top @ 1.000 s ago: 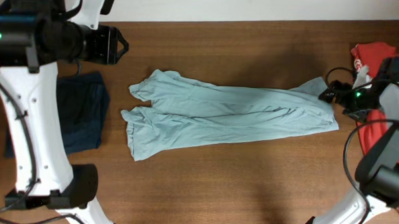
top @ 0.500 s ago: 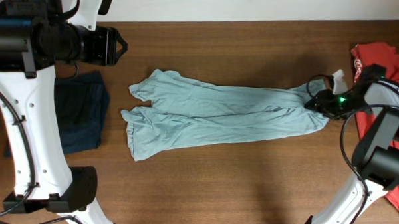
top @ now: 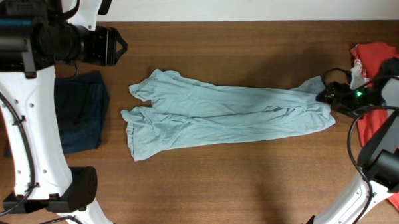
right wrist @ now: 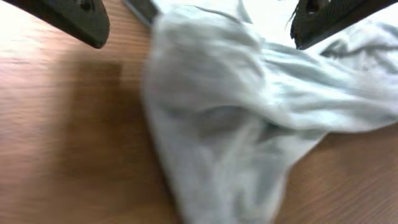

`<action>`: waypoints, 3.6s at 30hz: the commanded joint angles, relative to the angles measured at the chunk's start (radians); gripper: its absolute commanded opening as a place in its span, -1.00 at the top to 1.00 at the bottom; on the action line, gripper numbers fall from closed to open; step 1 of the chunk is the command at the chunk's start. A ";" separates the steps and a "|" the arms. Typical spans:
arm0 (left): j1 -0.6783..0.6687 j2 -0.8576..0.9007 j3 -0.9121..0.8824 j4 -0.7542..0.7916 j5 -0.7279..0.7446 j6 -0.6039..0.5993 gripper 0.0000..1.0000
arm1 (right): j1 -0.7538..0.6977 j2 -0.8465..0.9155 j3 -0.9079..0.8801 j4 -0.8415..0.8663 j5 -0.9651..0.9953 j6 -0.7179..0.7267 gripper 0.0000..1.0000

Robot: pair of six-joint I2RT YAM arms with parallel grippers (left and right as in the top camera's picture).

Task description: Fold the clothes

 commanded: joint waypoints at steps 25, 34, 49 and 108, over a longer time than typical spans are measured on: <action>0.002 -0.022 0.002 -0.001 -0.003 0.013 -0.98 | 0.057 0.074 0.006 -0.046 -0.143 -0.085 0.53; 0.002 -0.022 0.002 -0.001 -0.003 0.013 -0.98 | 0.034 -0.134 0.118 -0.087 0.297 0.149 0.92; 0.002 -0.022 0.002 -0.001 -0.003 0.013 -0.98 | 0.298 -0.277 0.281 -0.266 0.375 0.259 0.92; 0.002 -0.022 0.002 -0.001 -0.003 0.013 -0.98 | 0.283 0.094 -0.069 -0.021 -0.201 -0.040 -0.17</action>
